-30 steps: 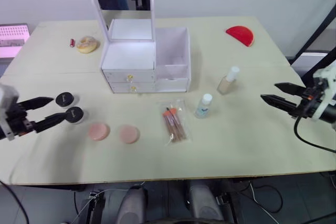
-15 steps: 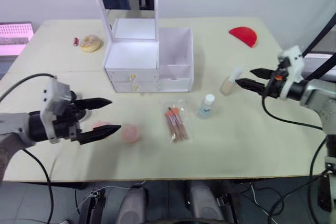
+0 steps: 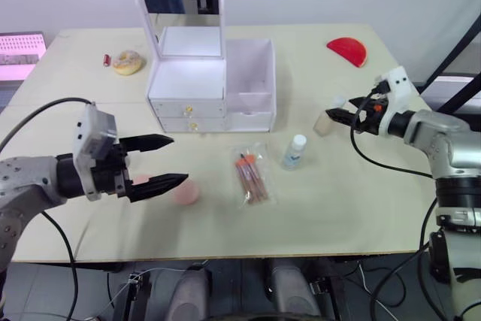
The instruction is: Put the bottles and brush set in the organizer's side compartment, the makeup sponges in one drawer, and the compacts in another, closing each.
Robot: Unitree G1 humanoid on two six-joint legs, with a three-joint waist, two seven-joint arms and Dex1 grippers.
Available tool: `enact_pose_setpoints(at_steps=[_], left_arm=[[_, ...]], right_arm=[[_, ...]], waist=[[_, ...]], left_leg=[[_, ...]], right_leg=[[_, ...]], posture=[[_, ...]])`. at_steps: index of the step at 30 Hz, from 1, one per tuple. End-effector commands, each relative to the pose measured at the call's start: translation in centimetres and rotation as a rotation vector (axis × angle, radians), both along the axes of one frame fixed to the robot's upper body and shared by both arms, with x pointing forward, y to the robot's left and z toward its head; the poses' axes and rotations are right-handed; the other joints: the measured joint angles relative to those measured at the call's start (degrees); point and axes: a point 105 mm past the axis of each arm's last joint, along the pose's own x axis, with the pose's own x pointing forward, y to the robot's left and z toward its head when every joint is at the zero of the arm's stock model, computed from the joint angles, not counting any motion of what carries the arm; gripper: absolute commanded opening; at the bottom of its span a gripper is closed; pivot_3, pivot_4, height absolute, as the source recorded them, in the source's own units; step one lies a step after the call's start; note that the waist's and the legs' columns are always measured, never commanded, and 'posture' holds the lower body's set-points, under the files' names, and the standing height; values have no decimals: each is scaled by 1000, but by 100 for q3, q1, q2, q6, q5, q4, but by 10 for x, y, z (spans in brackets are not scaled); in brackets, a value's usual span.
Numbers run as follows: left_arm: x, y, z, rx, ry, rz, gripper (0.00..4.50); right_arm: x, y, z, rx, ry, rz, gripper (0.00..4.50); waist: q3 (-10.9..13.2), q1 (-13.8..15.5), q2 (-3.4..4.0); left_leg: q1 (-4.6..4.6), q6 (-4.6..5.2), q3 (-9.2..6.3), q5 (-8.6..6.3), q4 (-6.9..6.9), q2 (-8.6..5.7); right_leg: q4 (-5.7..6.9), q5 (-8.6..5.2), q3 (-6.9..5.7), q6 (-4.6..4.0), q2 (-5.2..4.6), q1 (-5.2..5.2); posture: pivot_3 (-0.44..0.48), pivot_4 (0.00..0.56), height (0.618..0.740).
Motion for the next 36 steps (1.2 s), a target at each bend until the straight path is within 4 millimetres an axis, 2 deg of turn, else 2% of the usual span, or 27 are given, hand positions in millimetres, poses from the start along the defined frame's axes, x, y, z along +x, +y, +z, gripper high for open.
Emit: enact_pose_setpoints(at_steps=[1, 4, 7, 12, 13, 20, 22, 25, 26, 29, 32, 34, 36], left_arm=[[-2, -4, 7, 8, -34, -16, 4488], [-2, -3, 8, 10, -32, -13, 4488], [-2, -3, 8, 11, -34, -10, 4500], [-4, -4, 8, 7, -29, -11, 4500], [-4, -4, 8, 7, -28, -10, 4500], [-3, -1, 6, 7, -24, -2, 4500], [-2, 0, 6, 7, -23, 2, 4500], [-1, 4, 5, 10, -23, 14, 4500], [0, 6, 5, 12, -23, 22, 4500], [3, 11, 5, 15, -25, 41, 4500], [6, 16, 5, 14, -27, 56, 4500], [8, 17, 5, 13, -29, 62, 4500], [9, 17, 5, 13, -30, 63, 4500]], right_arm=[[4, 4, 17, 3, -64, 12, 4500], [5, 4, 15, -3, -63, 13, 4500], [5, 4, 13, -7, -60, 12, 3638], [7, 6, 13, -4, -67, 16, 1045], [7, 6, 13, -3, -68, 17, 746], [6, 10, 21, -3, -94, 43, 750], [5, 15, 32, -4, -125, 66, 750], [1, 31, 60, -10, -191, 148, 750], [-2, 43, 79, -7, -221, 209, 750], [-11, 70, 112, 4, -254, 338, 750], [-19, 98, 138, 29, -260, 461, 750], [-22, 128, 155, 52, -280, 578, 750], [-22, 147, 162, 51, -288, 652, 750]], waist=[[0, -2, 0], [0, -1, 0], [0, 0, 0], [0, -1, 0], [0, -2, 0], [0, -2, 0], [2, -4, 3], [9, -17, 16], [15, -28, 25], [21, -54, 35], [20, -52, 33], [19, -57, 29], [19, -84, 29]], left_leg=[[0, 0, 0, 0, -1, 0], [0, 0, 0, 0, 0, 0], [-1, 0, 0, 0, 1, 0], [0, 0, 0, 0, 0, 0], [0, 0, 0, 0, 1, 0], [0, 0, 0, 0, 0, 0], [0, 0, 0, 0, 1, 0], [1, 0, 0, 0, -1, 0], [1, 0, 0, 0, -1, 0], [1, 1, 0, 0, -4, 0], [0, 1, -3, 0, -9, 1], [-4, 1, -3, 0, -8, 1], [-5, 1, -2, 0, -7, 1]], right_leg=[[0, 0, 0, 0, 0, 0], [0, 0, 0, 0, 0, 0], [0, 0, 0, 0, 0, 0], [0, 0, 0, 0, 0, 0], [0, 0, 0, 0, 0, 0], [0, 0, 0, 0, 0, 0], [0, 0, 0, 0, 0, 0], [0, 0, 0, 0, 1, -1], [1, 0, 0, 0, 1, -2], [4, 0, 1, 0, 1, -8], [3, -1, 0, 1, 3, -9], [-1, -1, 0, 1, 3, -8], [-3, -1, 0, 1, 3, -8]], posture=[[0, 150, 739], [0, 150, 739], [0, 150, 739], [0, 150, 739], [0, 150, 739], [0, 150, 739], [0, 150, 739], [0, 150, 739], [0, 150, 739], [0, 150, 739], [0, 150, 739], [0, 150, 739], [0, 150, 739]])
